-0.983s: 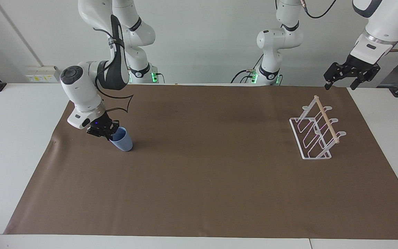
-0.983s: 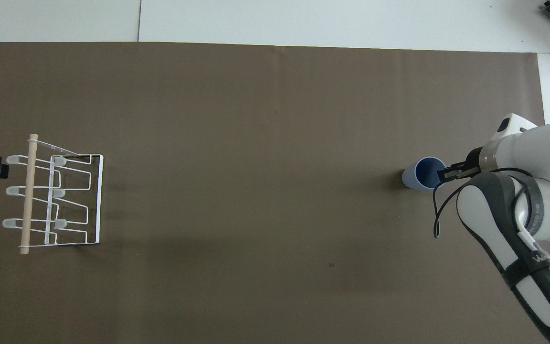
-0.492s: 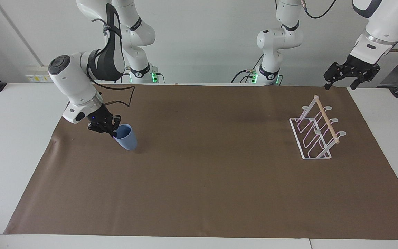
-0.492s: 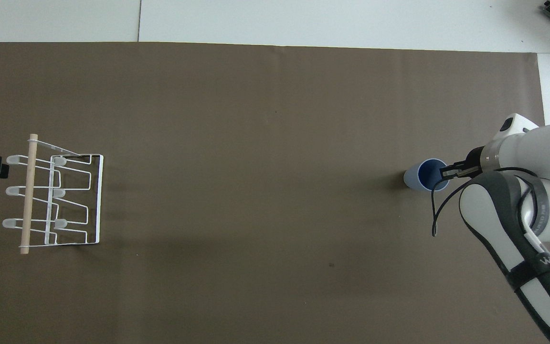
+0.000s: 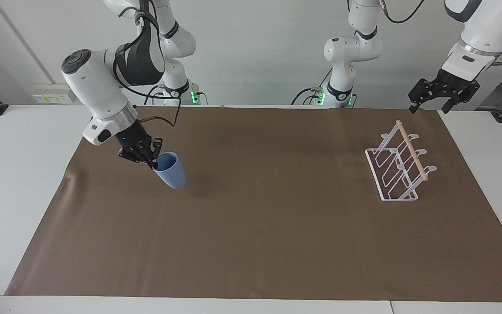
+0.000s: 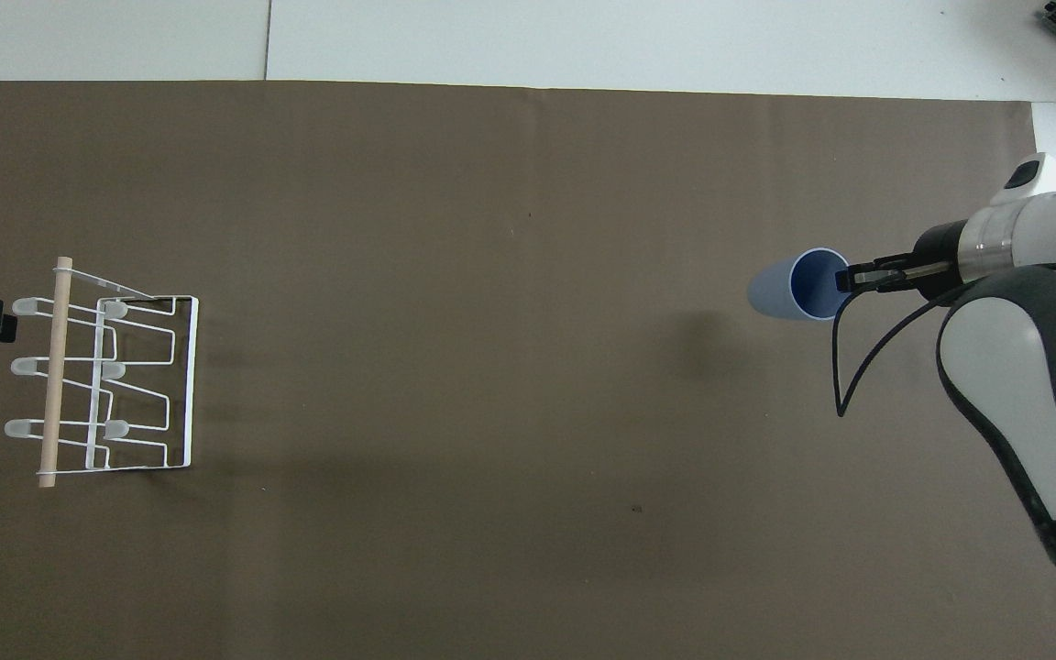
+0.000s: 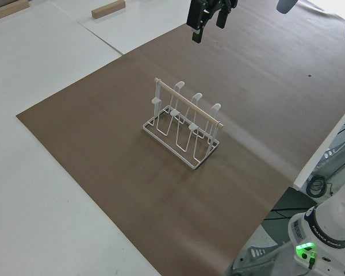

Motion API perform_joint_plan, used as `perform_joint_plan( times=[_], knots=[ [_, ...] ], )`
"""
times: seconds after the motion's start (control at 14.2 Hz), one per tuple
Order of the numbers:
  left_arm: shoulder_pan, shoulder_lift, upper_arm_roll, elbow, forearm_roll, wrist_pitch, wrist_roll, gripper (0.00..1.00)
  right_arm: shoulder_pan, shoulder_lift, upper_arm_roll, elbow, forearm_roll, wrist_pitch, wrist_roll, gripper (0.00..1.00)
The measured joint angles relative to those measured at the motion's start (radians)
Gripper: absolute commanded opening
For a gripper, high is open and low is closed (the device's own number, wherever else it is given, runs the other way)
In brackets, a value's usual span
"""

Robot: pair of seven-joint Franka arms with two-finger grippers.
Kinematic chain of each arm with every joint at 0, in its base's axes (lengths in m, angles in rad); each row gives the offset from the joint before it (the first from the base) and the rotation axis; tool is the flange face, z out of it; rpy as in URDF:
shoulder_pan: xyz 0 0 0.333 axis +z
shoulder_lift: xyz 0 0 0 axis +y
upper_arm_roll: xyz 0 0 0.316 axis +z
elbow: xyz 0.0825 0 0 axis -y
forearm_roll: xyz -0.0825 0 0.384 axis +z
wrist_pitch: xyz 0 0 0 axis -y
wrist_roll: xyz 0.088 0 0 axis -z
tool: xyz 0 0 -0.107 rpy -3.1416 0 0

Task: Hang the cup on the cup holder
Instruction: 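Lift the blue cup with the right gripper toward the table center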

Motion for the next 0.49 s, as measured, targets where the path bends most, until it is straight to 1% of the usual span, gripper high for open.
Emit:
perform_joint_plan(
  times=[0.49],
  knots=[
    [-0.003,0.000,-0.018,0.000,0.000,0.007,0.001,1.00,-0.004,0.000,0.000,0.010,0.000,-0.018,0.008,0.00]
  ],
)
